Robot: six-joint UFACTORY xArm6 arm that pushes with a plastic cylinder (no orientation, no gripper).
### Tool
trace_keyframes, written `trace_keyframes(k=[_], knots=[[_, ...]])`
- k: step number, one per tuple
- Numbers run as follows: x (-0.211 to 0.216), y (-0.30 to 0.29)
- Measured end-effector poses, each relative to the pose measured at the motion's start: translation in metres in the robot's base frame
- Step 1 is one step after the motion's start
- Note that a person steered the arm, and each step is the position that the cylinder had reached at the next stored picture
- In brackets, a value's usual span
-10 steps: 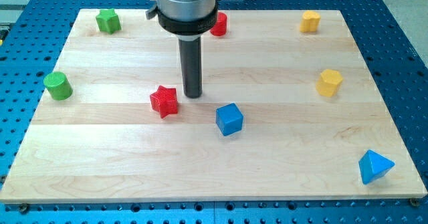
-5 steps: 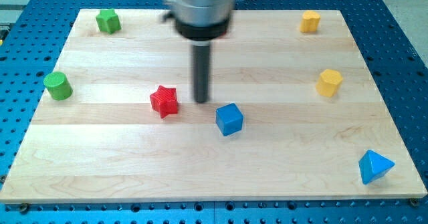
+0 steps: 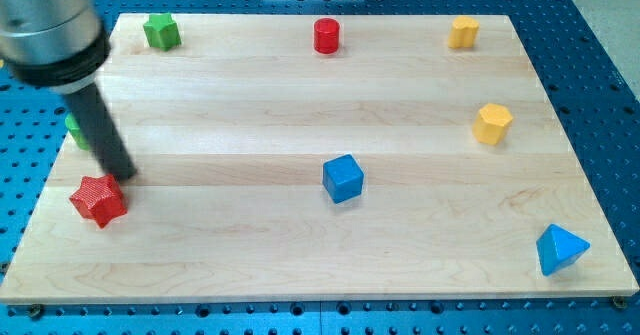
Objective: Place the red star at the bottom left side of the board
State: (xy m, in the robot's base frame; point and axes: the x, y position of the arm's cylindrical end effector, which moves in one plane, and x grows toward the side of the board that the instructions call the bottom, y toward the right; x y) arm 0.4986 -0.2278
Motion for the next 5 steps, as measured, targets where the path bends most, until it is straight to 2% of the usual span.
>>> trace_keyframes(k=[1, 2, 3, 4, 5], knots=[[0.03, 0.01], [0.001, 0.029], [0.032, 0.047], [0.055, 0.006], [0.022, 0.047]])
